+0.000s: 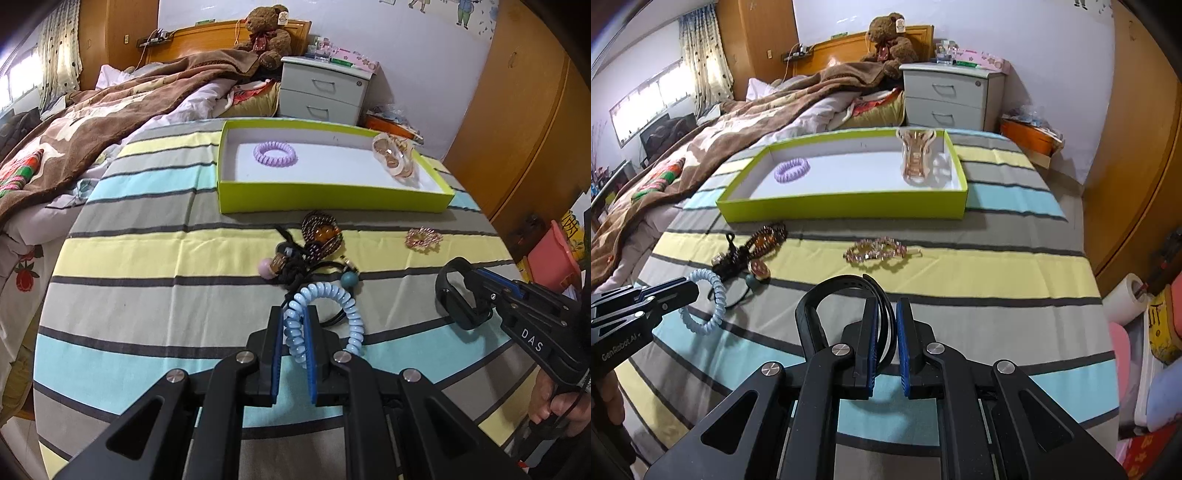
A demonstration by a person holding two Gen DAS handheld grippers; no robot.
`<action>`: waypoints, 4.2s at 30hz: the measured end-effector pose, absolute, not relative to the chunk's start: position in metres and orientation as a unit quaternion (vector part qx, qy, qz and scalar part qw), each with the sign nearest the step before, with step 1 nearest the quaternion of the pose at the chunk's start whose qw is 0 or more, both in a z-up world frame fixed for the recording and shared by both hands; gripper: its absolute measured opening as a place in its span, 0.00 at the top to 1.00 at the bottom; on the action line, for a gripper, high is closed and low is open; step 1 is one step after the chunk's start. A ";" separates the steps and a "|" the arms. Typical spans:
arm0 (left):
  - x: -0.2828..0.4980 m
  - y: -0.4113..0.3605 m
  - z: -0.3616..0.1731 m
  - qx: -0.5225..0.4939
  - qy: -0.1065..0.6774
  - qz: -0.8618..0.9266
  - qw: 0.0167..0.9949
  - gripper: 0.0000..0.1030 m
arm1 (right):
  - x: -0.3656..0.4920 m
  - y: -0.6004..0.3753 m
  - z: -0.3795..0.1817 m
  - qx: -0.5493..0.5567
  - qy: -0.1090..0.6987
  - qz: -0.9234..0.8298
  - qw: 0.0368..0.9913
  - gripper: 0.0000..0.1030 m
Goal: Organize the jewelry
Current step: 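Carry the blue coil and black watch band over the green box, then open both tools to drop the blue coil and watch band in the box, then withdraw both tools from the box toward the remaining jewelry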
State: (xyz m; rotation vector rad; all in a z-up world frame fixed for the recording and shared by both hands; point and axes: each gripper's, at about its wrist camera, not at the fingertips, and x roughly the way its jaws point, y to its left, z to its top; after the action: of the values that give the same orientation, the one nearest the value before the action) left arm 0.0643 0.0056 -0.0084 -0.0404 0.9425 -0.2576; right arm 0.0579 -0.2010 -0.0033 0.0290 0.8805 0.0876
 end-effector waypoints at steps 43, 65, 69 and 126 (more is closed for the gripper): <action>0.184 0.014 0.030 -0.047 0.427 -0.115 0.896 0.89 | 0.209 -0.176 0.031 0.029 0.415 0.037 0.909 0.90; 0.226 0.006 -0.012 -0.043 0.475 -0.097 0.874 0.89 | 0.275 -0.165 -0.006 0.036 0.456 0.032 0.889 0.90; 0.229 0.007 -0.017 -0.044 0.480 -0.094 0.871 0.89 | 0.277 -0.163 -0.011 0.032 0.459 0.030 0.887 0.90; 0.201 0.005 0.013 -0.037 0.451 -0.105 0.885 0.54 | 0.231 -0.168 0.022 0.028 0.416 0.056 0.907 0.66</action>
State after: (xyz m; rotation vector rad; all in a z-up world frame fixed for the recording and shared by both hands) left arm 0.2013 0.0053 0.0127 -0.0771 0.9387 -0.2178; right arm 0.2305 -0.1680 0.0224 0.0587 0.8577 0.1148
